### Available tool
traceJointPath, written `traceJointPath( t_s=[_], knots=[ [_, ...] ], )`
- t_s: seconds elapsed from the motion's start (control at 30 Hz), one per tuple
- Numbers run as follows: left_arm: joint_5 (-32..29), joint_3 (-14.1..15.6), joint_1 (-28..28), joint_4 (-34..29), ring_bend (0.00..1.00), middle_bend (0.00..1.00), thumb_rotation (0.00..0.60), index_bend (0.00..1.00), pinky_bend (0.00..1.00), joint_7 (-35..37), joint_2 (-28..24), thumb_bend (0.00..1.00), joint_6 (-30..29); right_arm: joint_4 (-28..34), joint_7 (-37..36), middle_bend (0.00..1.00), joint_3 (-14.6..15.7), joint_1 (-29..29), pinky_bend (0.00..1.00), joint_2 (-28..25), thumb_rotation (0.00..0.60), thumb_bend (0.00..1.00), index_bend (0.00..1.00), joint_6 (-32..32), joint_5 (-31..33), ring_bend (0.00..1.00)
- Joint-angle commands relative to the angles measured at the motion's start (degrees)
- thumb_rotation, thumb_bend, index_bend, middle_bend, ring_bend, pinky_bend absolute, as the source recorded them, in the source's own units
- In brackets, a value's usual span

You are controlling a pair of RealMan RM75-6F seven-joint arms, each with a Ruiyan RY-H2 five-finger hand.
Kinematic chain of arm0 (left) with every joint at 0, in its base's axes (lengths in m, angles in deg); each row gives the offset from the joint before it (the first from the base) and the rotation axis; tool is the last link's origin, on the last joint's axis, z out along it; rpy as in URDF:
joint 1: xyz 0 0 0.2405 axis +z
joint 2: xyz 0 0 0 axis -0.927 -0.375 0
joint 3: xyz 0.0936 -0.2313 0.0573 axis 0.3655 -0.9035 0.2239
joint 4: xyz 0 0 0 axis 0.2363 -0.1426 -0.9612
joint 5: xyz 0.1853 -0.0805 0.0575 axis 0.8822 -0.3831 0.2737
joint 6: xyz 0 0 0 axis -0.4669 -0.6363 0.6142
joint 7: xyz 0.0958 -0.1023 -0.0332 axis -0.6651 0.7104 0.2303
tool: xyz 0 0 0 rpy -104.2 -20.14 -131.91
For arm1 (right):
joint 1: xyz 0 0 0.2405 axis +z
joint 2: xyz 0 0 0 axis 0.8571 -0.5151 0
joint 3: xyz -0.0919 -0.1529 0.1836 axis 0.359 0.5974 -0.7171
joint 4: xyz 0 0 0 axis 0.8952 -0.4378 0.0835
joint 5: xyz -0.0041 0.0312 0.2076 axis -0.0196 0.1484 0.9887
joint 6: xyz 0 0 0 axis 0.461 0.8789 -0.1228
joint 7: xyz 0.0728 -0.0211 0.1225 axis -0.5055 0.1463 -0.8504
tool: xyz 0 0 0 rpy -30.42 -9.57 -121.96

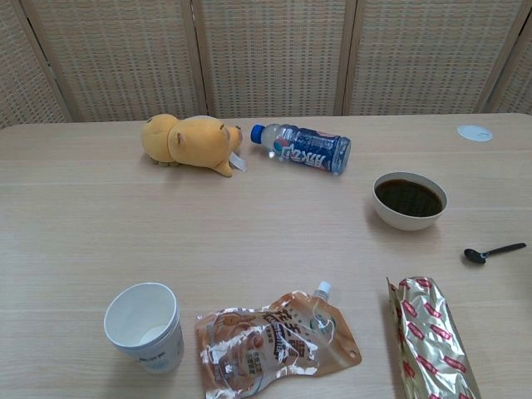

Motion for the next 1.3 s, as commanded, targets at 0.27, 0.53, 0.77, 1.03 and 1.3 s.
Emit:
traceJointPath(
  t_s=[0.27,0.53,0.77,1.03,1.3],
  knots=[
    [-0.3,-0.1,-0.4,-0.4,0.00,0.00,0.600,0.00,0.00,-0.7,0.2,0.38,0.6,-0.6,-0.1,0.29,-0.3,0.5,0.35,0.0,0.600,0.41,0.22,1.1,0.8,0.22],
    [-0.8,-0.4,-0.5,-0.5,0.00,0.00,0.600,0.00,0.00,-0.9,0.0,0.38,0.6,0.8,-1.2,0.52,-0.8,3.2,0.59,-1.9,0.600,0.40,0.22,5.7,1.0,0.51],
    [-1.4,-0.9,-0.7,-0.6,0.00,0.00,0.600,0.00,0.00,-1.3,-0.4,0.38,0.7,4.2,-5.6,0.77,-0.9,9.3,0.81,-6.4,0.600,0.51,0.22,18.5,3.4,0.82],
    [-2.2,-1.3,-1.0,-0.7,0.00,0.00,0.600,0.00,0.00,-1.7,-0.8,0.38,1.2,4.7,-10.7,0.91,-0.9,18.1,0.98,-9.2,0.600,0.86,0.22,36.0,6.8,0.97],
    [-2.9,-1.5,-1.3,-0.6,0.00,0.00,0.600,0.00,0.00,-1.7,-0.9,0.38,1.9,0.1,-14.1,0.95,-0.4,25.3,1.00,-6.7,0.600,1.00,0.22,49.3,10.3,1.00]
  ],
)
